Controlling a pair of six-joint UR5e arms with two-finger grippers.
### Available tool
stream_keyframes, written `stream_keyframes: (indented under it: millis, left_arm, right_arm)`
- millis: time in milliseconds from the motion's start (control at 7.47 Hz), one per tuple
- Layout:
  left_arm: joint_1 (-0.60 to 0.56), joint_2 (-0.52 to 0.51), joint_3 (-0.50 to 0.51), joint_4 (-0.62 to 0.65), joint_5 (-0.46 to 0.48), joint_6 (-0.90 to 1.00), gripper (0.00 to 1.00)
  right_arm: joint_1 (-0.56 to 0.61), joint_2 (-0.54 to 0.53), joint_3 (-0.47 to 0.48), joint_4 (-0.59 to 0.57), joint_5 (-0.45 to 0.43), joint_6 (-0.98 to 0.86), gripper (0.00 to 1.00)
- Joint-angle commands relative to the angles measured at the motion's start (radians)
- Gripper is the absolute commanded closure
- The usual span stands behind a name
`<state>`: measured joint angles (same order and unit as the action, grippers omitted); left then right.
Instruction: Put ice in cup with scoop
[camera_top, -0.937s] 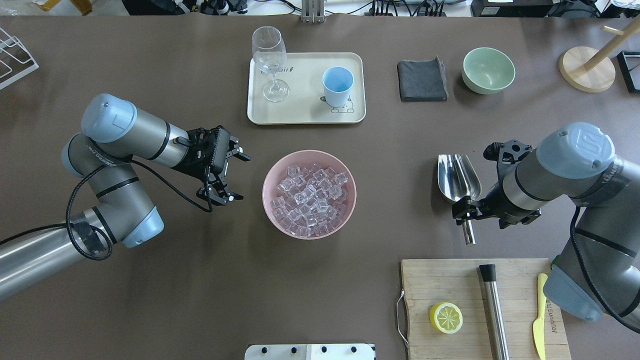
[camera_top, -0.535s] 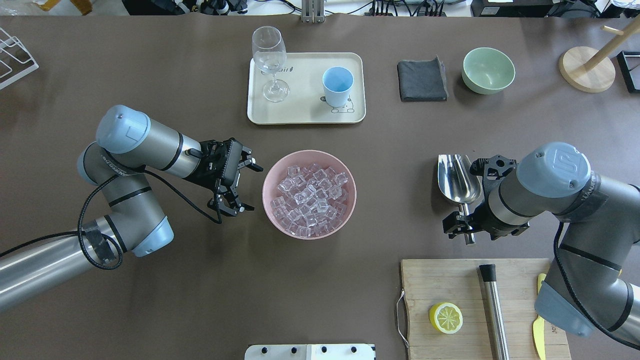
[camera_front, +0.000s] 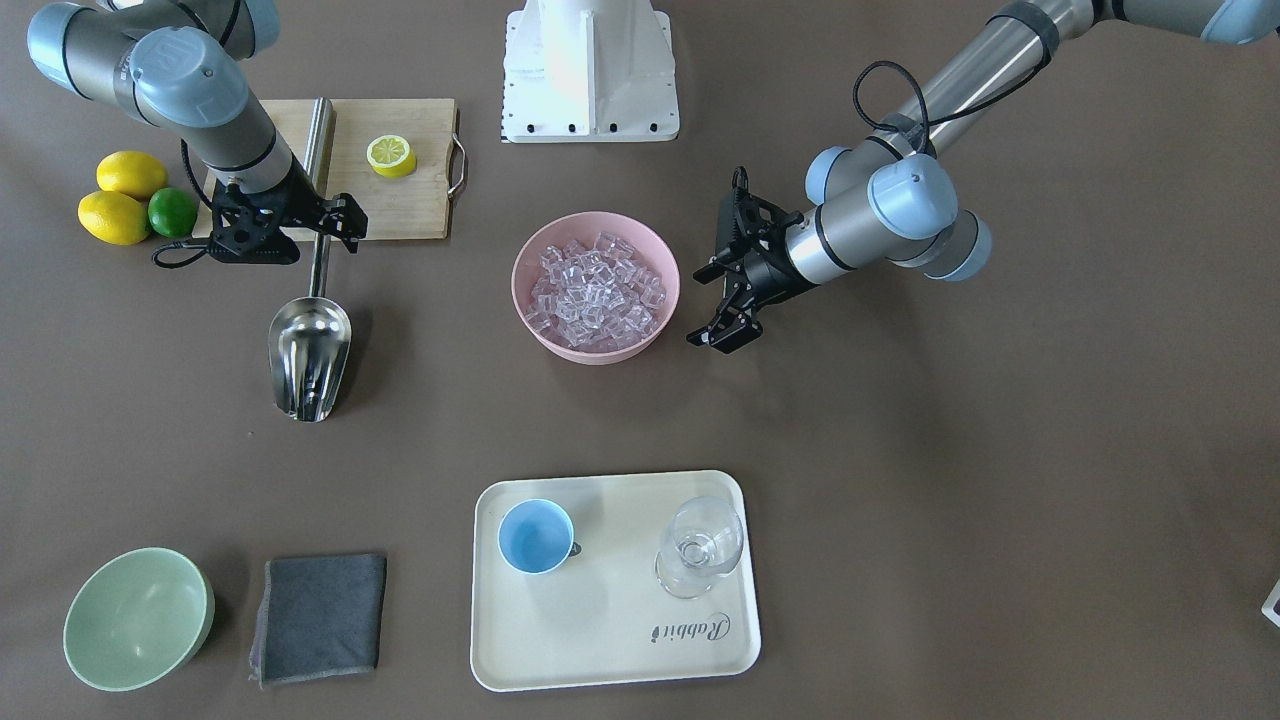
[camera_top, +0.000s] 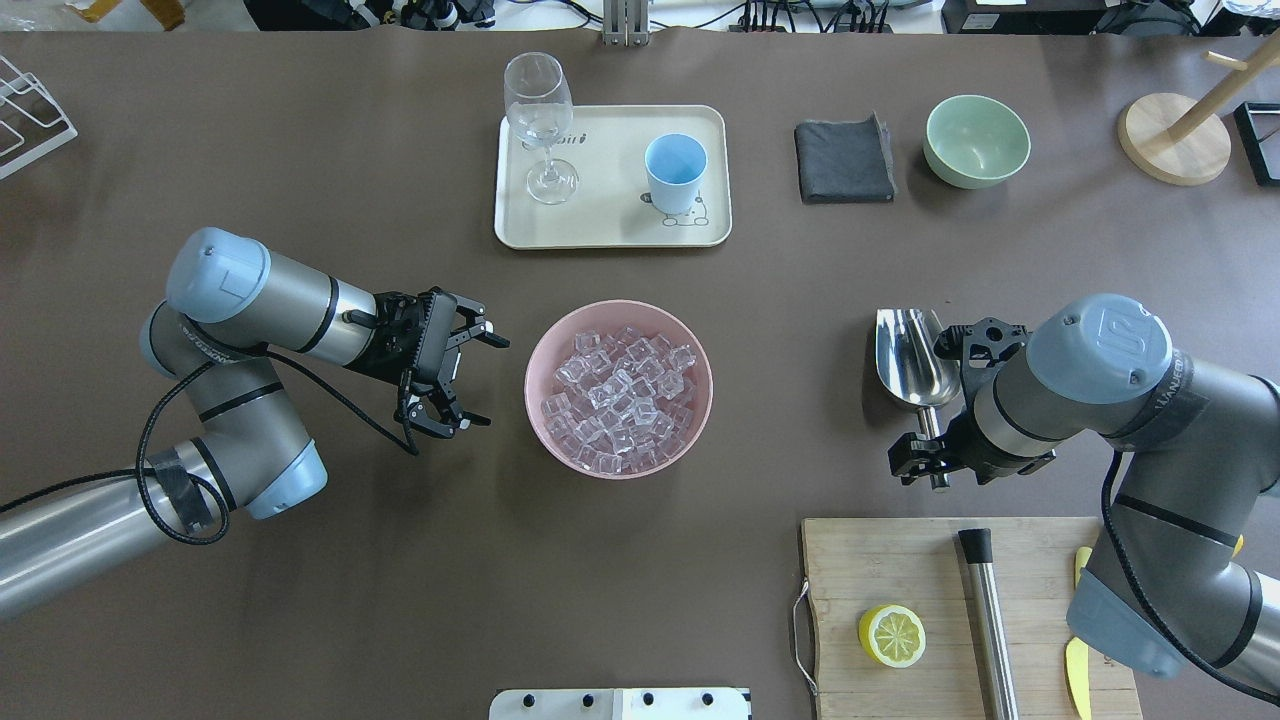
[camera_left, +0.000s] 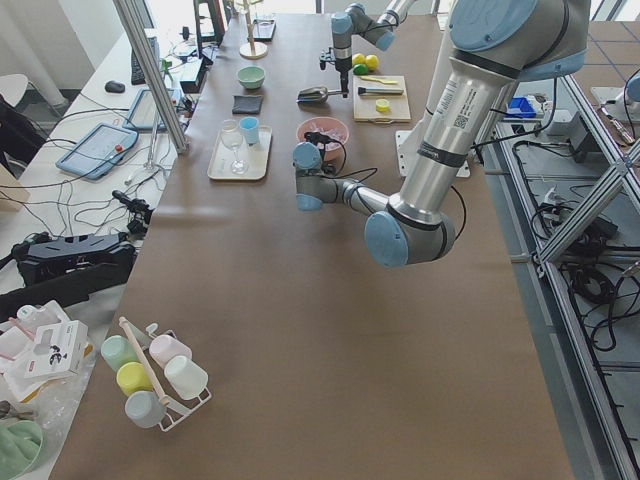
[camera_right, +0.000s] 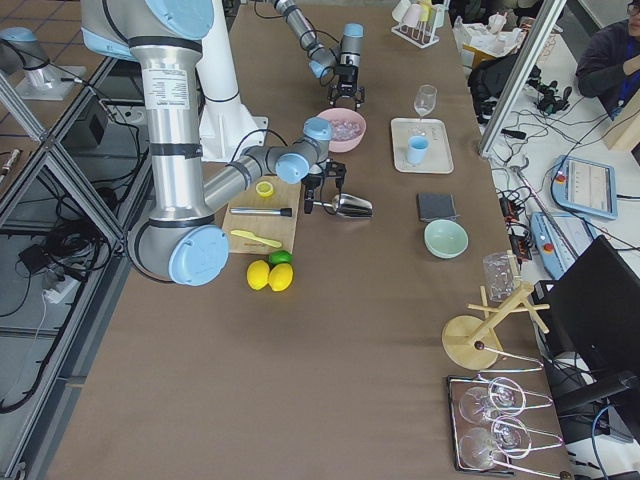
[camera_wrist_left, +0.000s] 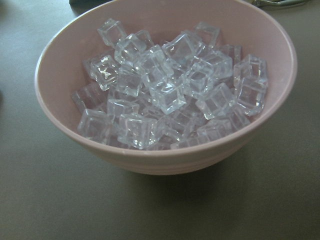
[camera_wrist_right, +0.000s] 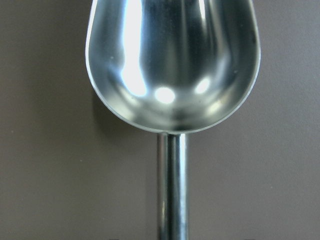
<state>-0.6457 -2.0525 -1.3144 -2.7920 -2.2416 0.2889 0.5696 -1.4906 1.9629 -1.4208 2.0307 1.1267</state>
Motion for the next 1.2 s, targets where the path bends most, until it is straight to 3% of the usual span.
stream_keyframes:
  millis: [0,1071]
  left_arm:
    - [0.001,-0.008,0.011,-0.008,0.037,-0.004,0.02]
    - [0.038,-0.029,0.014,-0.008,0.056,-0.096,0.02]
  right_arm:
    - [-0.001,0.007,-0.018,0.023,0.0,-0.016,0.18]
    - [0.001,0.013,-0.035,0.023,0.008,-0.033,0.4]
